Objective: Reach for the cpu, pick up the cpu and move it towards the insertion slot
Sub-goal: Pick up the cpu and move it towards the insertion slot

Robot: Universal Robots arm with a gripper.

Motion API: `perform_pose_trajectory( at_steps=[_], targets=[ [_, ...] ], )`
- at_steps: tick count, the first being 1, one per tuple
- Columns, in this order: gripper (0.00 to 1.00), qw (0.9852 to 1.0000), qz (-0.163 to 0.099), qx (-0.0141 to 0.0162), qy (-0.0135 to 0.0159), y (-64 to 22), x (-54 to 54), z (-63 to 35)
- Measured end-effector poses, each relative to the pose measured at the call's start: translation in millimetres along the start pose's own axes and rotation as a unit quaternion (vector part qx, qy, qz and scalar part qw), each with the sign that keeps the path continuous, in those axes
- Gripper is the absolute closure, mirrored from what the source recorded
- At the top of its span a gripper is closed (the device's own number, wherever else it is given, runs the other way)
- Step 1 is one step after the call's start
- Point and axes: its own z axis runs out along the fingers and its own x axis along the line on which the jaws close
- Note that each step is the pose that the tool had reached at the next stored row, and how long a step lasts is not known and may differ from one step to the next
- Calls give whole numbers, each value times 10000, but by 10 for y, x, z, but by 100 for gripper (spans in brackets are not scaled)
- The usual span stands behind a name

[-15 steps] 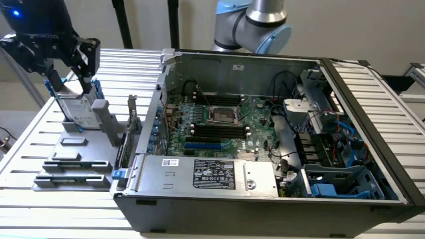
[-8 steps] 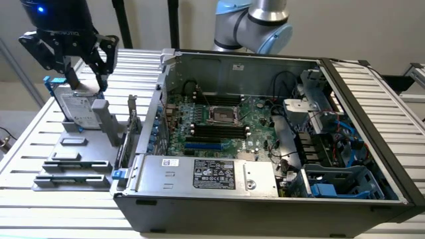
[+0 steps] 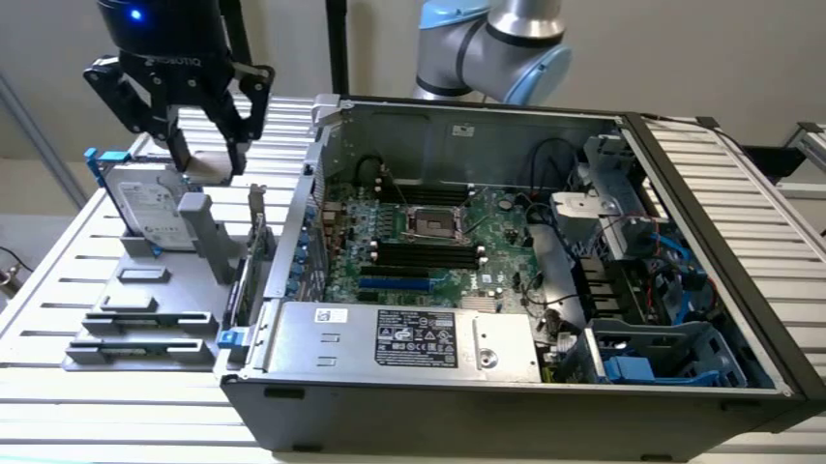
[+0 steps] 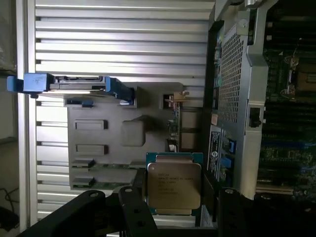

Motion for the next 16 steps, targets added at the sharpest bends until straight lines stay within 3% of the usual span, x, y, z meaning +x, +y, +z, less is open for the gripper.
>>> perform_pose_trajectory(
  at_steps=[7,12,16],
  targets=[
    [45,10000,-1,-29,-1,-9,-318,-38],
    [45,10000,-2,-87,-2,-15,-547,-46],
    [45,9999,-3,-116,-4,-19,-727,-52]
  ],
)
